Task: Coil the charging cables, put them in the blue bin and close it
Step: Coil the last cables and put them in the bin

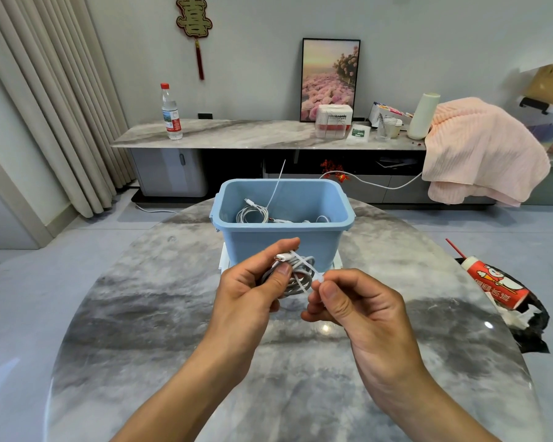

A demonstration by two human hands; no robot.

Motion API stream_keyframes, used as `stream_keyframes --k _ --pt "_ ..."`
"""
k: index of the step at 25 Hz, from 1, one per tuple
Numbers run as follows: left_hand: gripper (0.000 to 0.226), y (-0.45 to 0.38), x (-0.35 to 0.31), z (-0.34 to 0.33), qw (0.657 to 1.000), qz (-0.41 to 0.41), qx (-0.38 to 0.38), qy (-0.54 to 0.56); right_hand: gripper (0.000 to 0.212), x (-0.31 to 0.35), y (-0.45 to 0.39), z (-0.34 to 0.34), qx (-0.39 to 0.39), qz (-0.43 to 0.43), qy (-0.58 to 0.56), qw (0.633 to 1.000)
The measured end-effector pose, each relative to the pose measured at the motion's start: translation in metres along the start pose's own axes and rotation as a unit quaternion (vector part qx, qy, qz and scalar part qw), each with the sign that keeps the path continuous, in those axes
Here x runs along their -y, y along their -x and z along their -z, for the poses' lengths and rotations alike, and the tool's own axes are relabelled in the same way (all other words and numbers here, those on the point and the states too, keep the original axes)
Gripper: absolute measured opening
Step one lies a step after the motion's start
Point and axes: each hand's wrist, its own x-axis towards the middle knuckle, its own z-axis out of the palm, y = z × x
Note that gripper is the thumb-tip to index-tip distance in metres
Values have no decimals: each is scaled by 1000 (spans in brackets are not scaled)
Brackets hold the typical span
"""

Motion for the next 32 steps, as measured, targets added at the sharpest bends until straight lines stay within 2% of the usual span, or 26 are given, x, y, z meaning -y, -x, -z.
stream_keyframes --k 19,32 --pt "30 1 0 0 1000 -4 3 -3 31 1 1 -1 5 13 -11 1000" --pt "31 1 0 0 1000 -3 4 -11 33 2 2 -1 11 6 -19 1000"
